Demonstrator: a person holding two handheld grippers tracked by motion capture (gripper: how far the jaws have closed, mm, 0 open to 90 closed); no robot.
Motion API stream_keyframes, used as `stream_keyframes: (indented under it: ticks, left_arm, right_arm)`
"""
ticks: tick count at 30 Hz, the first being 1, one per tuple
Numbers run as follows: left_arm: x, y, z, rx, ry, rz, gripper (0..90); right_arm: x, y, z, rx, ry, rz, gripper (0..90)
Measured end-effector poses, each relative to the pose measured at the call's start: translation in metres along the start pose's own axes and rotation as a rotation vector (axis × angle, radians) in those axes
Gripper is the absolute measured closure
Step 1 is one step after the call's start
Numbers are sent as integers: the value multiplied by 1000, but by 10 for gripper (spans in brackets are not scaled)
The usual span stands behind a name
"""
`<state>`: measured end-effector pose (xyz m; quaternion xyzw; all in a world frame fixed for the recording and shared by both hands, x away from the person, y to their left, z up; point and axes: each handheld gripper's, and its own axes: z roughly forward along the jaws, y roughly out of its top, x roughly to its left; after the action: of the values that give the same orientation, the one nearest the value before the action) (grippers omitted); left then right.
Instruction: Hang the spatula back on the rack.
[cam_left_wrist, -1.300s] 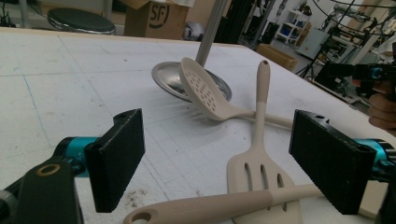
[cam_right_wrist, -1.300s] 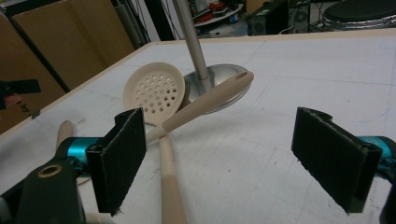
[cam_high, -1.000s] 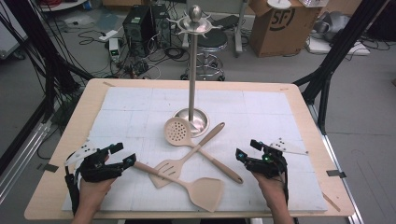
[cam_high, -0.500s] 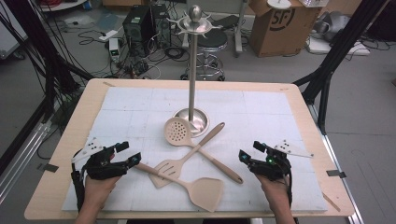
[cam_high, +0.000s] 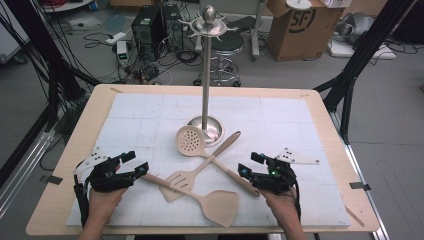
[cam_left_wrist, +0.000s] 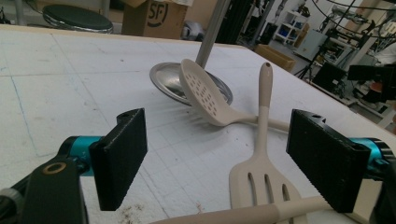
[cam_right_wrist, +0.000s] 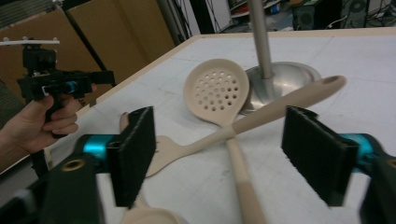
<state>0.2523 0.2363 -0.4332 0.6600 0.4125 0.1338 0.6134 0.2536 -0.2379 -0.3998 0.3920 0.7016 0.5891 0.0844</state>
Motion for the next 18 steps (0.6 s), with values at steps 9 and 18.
stream_keyframes:
  ticks: [9,18]
  left_arm:
    - [0,0,-3,-9,4,0,210]
    - [-6,-2,-8,-9,-3,18,211]
  right_arm:
    - [24,-1,27,88,87,-27,428]
    - [44,5,57,206,152,-38,470]
